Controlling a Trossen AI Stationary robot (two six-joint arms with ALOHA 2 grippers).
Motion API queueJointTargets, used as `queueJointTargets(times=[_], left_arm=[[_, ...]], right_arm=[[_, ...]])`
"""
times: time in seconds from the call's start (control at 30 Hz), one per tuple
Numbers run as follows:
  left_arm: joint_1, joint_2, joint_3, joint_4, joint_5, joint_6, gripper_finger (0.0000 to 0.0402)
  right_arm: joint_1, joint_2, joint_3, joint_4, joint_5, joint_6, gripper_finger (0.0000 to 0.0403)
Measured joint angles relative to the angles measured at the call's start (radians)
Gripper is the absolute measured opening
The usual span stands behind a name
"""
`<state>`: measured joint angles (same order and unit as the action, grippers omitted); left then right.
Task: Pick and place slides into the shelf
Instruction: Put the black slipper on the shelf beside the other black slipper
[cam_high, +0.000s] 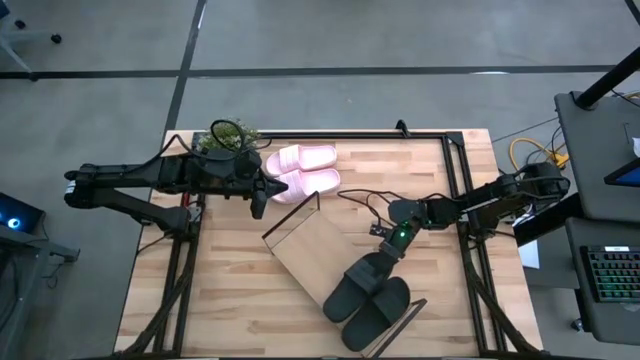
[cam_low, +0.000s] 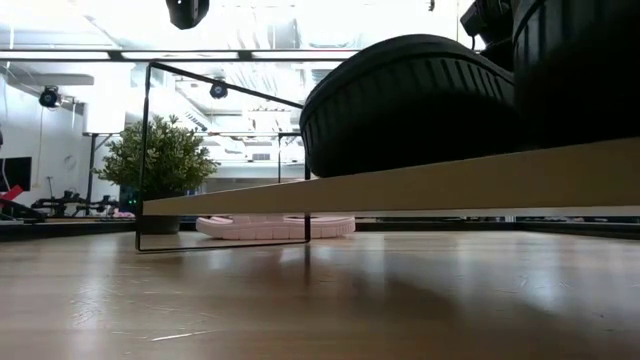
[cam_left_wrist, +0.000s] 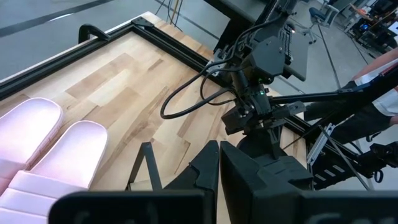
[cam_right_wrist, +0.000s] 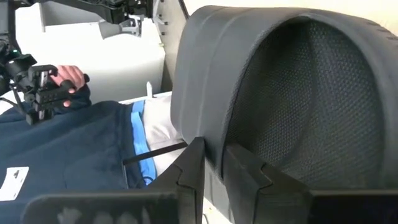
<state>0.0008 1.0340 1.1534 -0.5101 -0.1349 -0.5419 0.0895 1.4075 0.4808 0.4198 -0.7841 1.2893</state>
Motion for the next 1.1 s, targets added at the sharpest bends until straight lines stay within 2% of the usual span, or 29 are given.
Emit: queueJointTargets(times=[0.37,0.7,1.1], left_arm=[[0.0,0.0,0.0,0.0,0.0,0.0,0.0],[0.0,0.0,0.0,0.0,0.0,0.0,0.0],[0.0,0.0,0.0,0.0,0.0,0.0,0.0]], right_arm=[[-0.003,0.0,0.0,-0.023,0.0,-0.039,0.0063],[-0.003,0.0,0.001,-0.097,0.004,-0.067,0.0105],[-0.016,-0.039,0.003,-0.135,0.081,-0.12,0.0123]])
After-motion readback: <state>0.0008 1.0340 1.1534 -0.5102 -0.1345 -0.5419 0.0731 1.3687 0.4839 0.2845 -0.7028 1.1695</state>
